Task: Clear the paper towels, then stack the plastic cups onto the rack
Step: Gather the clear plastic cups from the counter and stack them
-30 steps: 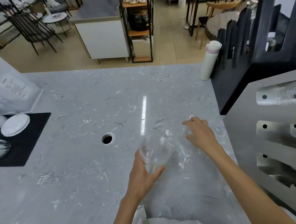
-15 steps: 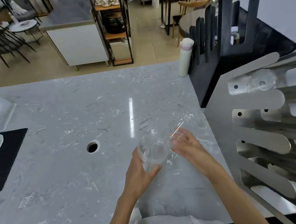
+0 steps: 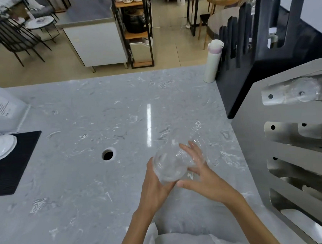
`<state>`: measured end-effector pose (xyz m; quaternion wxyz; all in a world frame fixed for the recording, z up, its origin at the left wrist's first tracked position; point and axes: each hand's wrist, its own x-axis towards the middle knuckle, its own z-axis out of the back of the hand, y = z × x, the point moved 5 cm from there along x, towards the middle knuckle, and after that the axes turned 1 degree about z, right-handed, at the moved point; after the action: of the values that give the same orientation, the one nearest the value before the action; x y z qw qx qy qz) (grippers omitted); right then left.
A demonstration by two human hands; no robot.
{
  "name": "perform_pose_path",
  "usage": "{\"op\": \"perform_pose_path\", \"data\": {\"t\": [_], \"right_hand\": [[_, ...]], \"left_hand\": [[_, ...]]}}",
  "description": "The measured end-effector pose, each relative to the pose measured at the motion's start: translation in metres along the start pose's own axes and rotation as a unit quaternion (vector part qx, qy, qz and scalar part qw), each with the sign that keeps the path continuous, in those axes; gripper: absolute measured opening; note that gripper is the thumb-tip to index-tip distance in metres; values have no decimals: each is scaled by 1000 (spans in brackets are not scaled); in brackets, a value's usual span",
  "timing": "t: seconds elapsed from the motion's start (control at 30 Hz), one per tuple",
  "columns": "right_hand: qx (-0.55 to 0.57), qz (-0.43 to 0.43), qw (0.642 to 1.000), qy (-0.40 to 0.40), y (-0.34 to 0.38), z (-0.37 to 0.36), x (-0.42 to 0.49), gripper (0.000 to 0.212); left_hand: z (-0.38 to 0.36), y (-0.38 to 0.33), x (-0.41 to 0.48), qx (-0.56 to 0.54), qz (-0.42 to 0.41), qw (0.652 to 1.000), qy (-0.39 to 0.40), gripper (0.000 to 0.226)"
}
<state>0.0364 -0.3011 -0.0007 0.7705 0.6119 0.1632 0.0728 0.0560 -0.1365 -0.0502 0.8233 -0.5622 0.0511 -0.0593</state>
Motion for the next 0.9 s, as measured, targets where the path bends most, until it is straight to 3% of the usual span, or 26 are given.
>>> {"op": "perform_pose_path", "data": {"t": [0.1,0.3,0.37,0.43,0.53,0.6,0.67,0.73,0.83,0.9], "right_hand": [[5,25,999,-18,6,11,-6,106],[16,34,999,11,12,29,-18,116],[-61,41,997,-39,19,29,-20,112],[-188,67,977,-76,28,20,-17,97],[-286,65,954,-55,27,5,-10,77],[-216,50,971,-85,26,13,-8,74],[-208,64,969,-117,28,18,-11,74],[-185,46,979,-74,21,16,-14,72],[-46,1,999,-11,12,22,-20,70],[19,5,998,-51,9,36,-30,70]], "left_hand": [[0,-15,2,-43,-37,998,-15,26],[-12,-16,3,-68,-29,997,4,34],[-16,-19,-2,-47,-21,999,-1,47],[-24,-32,-6,-47,-29,998,20,40],[-30,-45,2,-35,-52,997,48,42],[-29,-40,5,-36,-39,997,59,48],[-26,-28,2,-33,16,998,43,68],[-28,-26,-5,-28,37,998,34,82],[-39,-27,-5,-36,51,997,50,87],[-44,-29,-3,-58,64,994,64,88]]}}
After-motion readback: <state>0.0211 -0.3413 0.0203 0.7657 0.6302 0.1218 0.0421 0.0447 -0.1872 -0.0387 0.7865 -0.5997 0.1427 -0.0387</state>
